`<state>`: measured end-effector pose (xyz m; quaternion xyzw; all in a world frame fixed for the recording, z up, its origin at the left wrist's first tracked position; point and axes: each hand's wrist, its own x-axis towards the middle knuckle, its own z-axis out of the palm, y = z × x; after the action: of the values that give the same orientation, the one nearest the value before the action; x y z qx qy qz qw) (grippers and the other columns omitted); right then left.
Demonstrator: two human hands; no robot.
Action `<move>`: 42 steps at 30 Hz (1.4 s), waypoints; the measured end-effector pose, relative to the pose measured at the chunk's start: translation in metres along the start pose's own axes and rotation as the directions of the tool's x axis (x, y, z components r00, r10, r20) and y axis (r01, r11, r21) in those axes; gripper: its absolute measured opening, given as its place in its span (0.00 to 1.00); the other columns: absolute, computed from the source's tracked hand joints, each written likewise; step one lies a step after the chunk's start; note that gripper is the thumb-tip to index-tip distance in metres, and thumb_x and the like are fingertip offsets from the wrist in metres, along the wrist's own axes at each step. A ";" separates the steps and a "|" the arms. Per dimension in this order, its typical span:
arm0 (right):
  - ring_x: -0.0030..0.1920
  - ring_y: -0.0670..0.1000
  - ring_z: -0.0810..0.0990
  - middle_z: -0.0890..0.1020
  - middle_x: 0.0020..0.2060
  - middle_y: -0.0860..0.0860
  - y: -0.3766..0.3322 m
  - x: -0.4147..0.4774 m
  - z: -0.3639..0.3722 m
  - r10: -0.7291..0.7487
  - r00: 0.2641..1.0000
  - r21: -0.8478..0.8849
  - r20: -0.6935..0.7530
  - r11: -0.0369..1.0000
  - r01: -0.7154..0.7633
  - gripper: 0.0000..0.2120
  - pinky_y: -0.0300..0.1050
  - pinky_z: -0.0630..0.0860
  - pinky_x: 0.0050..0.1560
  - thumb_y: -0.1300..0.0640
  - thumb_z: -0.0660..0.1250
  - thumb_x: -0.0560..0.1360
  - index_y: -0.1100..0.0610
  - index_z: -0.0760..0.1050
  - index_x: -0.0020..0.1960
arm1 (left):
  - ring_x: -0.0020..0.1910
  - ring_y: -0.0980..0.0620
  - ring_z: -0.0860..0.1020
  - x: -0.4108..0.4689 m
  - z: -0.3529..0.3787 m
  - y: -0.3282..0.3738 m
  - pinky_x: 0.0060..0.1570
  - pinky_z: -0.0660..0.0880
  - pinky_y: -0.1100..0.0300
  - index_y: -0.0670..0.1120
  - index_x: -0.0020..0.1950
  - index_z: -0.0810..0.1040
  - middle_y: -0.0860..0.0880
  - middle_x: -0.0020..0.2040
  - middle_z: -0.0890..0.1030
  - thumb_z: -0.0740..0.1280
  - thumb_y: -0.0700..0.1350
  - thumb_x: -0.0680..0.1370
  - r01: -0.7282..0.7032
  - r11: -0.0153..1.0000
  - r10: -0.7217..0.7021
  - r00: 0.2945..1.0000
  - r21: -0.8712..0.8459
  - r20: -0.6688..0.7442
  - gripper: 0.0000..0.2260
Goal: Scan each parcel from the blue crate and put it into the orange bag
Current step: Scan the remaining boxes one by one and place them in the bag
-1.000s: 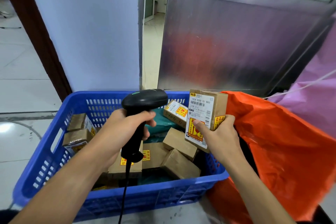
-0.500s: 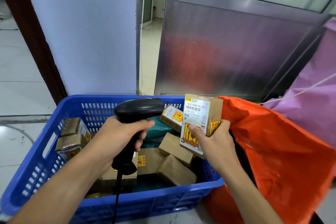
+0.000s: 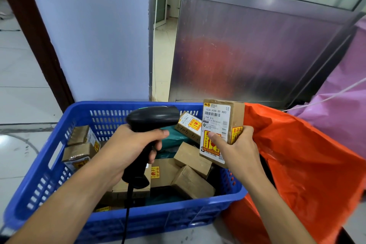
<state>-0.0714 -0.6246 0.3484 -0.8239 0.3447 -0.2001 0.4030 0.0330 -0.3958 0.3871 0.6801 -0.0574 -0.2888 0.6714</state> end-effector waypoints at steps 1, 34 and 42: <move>0.51 0.49 0.84 0.83 0.52 0.45 -0.001 0.002 -0.004 -0.005 1.000 0.005 0.003 1.000 0.005 0.29 0.55 0.84 0.49 0.31 0.74 0.66 0.45 0.66 0.56 | 0.29 0.49 0.76 0.000 0.000 0.000 0.35 0.76 0.54 0.39 0.52 0.83 0.44 0.35 0.82 0.77 0.42 0.75 -0.002 1.000 0.002 1.000 0.004 0.000 0.09; 0.25 0.55 0.74 0.77 0.31 0.60 0.166 0.072 -0.114 0.553 0.829 0.021 0.084 0.831 -0.556 0.23 0.41 0.68 0.29 0.42 0.68 0.79 0.63 0.75 0.44 | 0.37 0.42 0.80 0.005 0.051 -0.028 0.47 0.76 0.47 0.41 0.68 0.75 0.34 0.54 0.86 0.63 0.40 0.83 0.067 0.998 -0.065 0.994 -0.019 0.083 0.14; 0.34 0.60 0.85 0.84 0.41 0.59 0.296 0.036 -0.060 0.665 0.731 -0.062 0.156 0.745 -0.664 0.20 0.58 0.84 0.42 0.43 0.68 0.81 0.62 0.75 0.53 | 0.35 0.42 0.82 0.026 0.061 -0.040 0.40 0.79 0.49 0.42 0.68 0.76 0.34 0.54 0.86 0.65 0.40 0.81 0.076 0.997 -0.075 0.993 -0.004 0.091 0.15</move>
<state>-0.2032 -0.8116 0.1486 -0.6605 0.5811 0.0276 0.4746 0.0133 -0.4574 0.3453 0.6655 -0.0609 -0.3448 0.6592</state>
